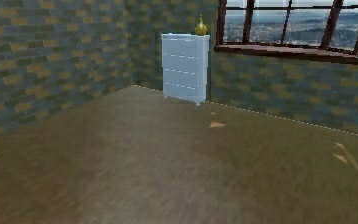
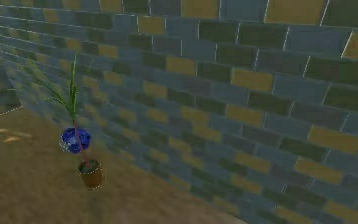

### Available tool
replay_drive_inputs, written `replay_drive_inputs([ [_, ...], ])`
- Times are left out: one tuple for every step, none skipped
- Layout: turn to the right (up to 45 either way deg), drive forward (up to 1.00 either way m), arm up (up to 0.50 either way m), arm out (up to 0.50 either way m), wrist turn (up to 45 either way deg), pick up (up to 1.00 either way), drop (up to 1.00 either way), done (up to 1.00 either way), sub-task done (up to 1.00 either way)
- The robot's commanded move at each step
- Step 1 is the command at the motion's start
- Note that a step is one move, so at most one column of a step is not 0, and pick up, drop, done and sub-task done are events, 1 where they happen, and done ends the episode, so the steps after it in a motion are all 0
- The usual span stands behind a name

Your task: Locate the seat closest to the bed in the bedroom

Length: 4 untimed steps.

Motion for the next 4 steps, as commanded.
replay_drive_inputs([
  [-45.0,0.0,0.0,0.0,0.0,0.0,0.0,0.0,0.0],
  [-6.0,0.0,0.0,0.0,0.0,0.0,0.0,0.0,0.0],
  [0.0,1.0,0.0,0.0,0.0,0.0,0.0,0.0,0.0],
  [-3.0,0.0,0.0,0.0,0.0,0.0,0.0,0.0,0.0],
])
